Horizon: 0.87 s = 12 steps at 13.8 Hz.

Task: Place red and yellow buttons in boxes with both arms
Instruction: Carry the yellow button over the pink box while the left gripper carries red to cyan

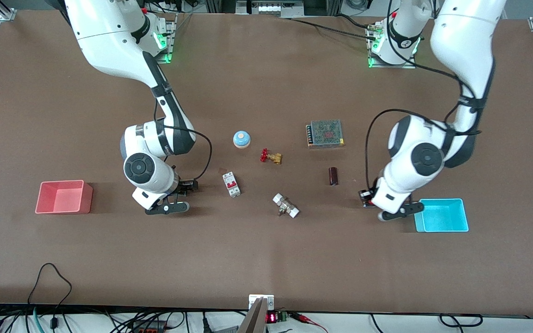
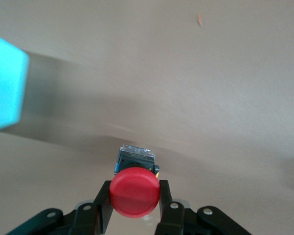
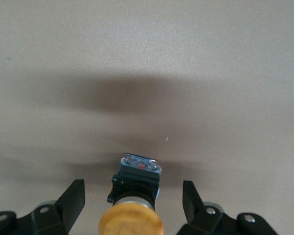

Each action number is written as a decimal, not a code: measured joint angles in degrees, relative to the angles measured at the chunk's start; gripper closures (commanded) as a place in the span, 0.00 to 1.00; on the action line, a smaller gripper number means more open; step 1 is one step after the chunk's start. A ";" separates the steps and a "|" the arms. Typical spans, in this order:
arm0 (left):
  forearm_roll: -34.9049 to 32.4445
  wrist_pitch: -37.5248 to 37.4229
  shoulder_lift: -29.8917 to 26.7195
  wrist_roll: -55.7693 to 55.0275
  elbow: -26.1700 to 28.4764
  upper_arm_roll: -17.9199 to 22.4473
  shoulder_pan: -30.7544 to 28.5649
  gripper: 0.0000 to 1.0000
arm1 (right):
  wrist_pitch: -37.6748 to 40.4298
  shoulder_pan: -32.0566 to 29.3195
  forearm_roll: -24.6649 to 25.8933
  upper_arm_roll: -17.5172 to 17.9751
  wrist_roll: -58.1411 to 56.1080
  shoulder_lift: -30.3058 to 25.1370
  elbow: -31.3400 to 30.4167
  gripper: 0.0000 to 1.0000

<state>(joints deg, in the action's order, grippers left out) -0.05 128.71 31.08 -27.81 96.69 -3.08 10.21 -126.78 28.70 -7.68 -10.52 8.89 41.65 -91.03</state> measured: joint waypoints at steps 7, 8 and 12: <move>0.00 -7.27 -2.73 19.19 -4.72 0.20 -11.55 0.74 | 0.05 -0.01 -0.02 -0.01 0.44 0.18 -0.02 0.74; 0.00 -7.28 -2.61 21.58 -4.74 0.22 -12.68 0.74 | 0.05 -0.01 -0.03 -0.01 0.54 0.18 -0.02 0.78; 0.00 -7.22 0.07 28.84 -4.93 0.25 -16.83 0.73 | 0.35 -0.06 -0.04 -0.11 0.69 0.12 0.18 0.79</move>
<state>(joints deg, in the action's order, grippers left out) -0.06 121.50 31.15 1.04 91.76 -2.83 -6.63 -126.43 28.64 -7.72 -10.63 9.58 41.77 -90.85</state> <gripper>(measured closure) 0.581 0.564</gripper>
